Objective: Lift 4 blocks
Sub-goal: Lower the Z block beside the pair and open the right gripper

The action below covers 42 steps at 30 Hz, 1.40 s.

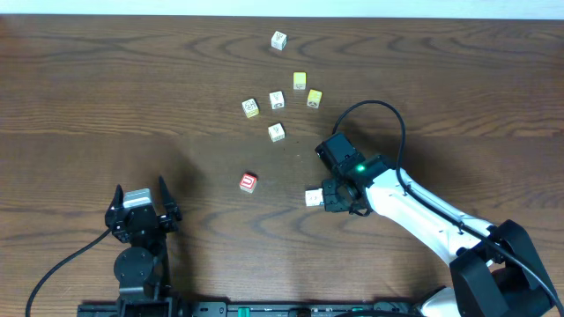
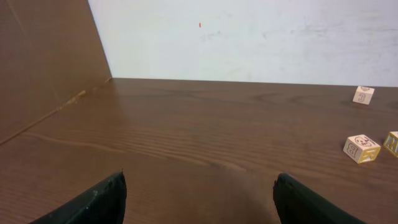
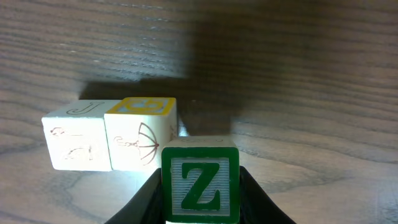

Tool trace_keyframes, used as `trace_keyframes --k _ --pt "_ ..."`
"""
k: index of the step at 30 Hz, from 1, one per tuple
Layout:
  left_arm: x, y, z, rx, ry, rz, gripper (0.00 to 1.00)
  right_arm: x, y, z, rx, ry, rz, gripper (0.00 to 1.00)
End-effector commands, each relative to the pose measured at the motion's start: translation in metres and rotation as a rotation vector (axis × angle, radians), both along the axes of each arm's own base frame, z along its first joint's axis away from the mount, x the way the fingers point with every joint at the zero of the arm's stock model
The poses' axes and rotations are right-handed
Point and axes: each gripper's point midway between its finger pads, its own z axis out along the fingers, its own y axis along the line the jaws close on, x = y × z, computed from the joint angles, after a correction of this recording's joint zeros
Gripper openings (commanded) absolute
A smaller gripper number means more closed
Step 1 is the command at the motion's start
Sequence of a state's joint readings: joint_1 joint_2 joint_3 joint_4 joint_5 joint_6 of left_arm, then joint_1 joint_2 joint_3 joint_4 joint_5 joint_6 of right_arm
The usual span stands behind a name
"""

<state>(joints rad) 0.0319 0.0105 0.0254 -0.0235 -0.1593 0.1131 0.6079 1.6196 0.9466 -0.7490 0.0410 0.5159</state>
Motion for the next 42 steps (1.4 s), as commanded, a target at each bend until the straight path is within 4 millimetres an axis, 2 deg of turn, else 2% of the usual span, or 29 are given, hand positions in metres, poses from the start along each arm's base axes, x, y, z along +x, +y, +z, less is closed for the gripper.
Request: trace_keyframes --k 1,9,15,19,28,34,37,42 --pt "-0.001 0.002 -0.018 0.012 0.056 0.008 0.76 -0.001 0.0 -0.001 -0.019 -0.012 -0.02 0.07" --pt "-0.001 0.002 -0.018 0.012 0.056 0.008 0.76 0.009 -0.013 0.001 -0.079 -0.064 -0.084 0.17" --pt "-0.001 0.002 -0.018 0.012 0.056 0.008 0.76 0.016 -0.015 0.002 -0.093 -0.1 -0.091 0.15" --pt "-0.001 0.002 -0.018 0.012 0.056 0.008 0.76 0.021 -0.019 0.0 -0.112 -0.138 -0.099 0.2" --pt "-0.001 0.002 -0.018 0.012 0.056 0.008 0.76 0.009 -0.027 -0.023 -0.108 -0.126 -0.134 0.2" --pt "-0.001 0.002 -0.018 0.012 0.056 0.008 0.76 0.01 -0.025 -0.024 -0.093 -0.134 -0.132 0.23" --pt "-0.001 0.002 -0.018 0.012 0.056 0.008 0.76 0.012 -0.023 -0.024 -0.086 -0.142 -0.133 0.28" --pt "-0.001 0.002 -0.018 0.012 0.056 0.008 0.76 0.012 -0.023 -0.024 -0.086 -0.142 -0.133 0.47"
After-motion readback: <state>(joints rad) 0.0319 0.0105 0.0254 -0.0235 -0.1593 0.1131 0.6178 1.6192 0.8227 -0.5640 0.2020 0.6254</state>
